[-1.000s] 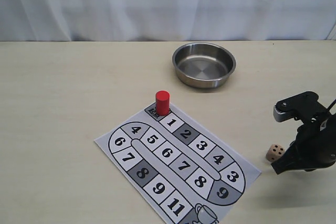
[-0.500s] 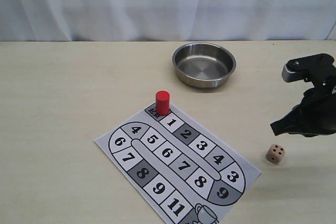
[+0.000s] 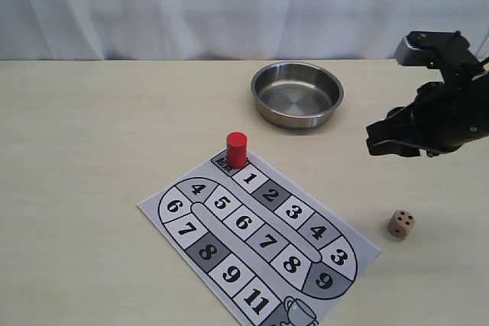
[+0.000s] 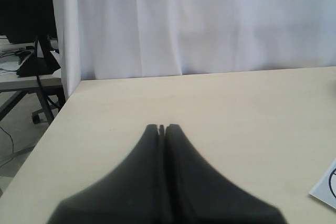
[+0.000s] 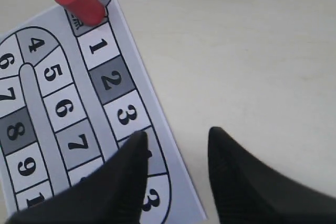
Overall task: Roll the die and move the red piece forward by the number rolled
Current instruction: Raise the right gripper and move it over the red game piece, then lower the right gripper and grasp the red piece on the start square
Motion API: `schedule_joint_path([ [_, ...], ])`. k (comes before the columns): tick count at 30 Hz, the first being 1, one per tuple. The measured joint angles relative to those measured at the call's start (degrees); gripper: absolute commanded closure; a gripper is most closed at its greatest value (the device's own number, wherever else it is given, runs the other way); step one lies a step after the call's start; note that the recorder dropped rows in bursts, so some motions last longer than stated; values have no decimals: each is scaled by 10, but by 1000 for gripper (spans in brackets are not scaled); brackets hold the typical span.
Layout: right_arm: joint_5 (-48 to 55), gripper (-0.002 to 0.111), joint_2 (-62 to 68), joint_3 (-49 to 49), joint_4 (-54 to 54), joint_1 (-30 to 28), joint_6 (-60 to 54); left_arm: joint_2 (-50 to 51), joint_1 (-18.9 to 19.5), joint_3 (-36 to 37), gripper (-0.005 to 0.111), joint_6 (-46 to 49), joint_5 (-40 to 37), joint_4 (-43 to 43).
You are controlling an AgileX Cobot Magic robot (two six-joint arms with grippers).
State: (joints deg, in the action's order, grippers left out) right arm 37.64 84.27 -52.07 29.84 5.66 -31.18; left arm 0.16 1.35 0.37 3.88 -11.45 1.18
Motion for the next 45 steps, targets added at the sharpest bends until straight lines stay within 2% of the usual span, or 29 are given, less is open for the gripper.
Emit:
schedule_joint_path([
  [3,-5,56,21,-13,5,33,-3,0,0,0,107,0,0,0],
  [9,-37,56,89,-61,9,112,11,0,0,0,107,0,0,0],
  [13,-45,56,171,-143,-2,166,52,0,0,0,107,0,0,0],
  [19,-31,56,299,-296,-144,208,203,0,0,0,107,0,0,0],
  [21,-24,54,327,-334,-156,215,214,0,0,0,107,0,0,0],
  [23,-24,42,354,-364,-164,220,216,0,0,0,107,0,0,0],
  [24,-23,40,367,-377,-166,221,216,0,0,0,107,0,0,0],
  [45,-75,41,424,-390,-168,225,196,0,0,0,107,0,0,0],
])
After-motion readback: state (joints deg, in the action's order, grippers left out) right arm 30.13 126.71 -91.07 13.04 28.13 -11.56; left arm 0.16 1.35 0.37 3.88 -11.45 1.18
